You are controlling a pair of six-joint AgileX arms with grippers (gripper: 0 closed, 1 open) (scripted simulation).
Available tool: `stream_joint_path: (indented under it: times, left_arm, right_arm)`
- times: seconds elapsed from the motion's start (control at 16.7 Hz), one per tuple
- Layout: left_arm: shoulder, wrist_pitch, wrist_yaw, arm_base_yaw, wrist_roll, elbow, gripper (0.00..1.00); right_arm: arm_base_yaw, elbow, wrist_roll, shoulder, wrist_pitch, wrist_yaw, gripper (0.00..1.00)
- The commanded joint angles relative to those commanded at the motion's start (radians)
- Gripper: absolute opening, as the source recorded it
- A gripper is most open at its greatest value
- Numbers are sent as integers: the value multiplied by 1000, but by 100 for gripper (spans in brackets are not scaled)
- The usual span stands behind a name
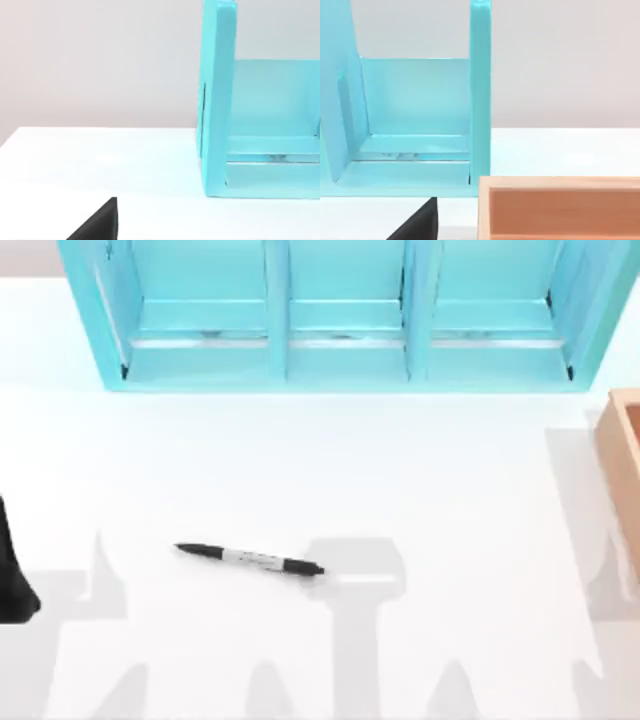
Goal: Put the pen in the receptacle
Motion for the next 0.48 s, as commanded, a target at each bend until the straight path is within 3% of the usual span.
stream_joint_path:
  times: [0.24,0.48]
  left_arm:
    - [0,0,0,0,0,0,100]
    - [0,0,0,0,0,0,100]
  right_arm:
    - [13,16,-13,27,-25,-6,100]
    - [91,134,-92,207,-178,-38,100]
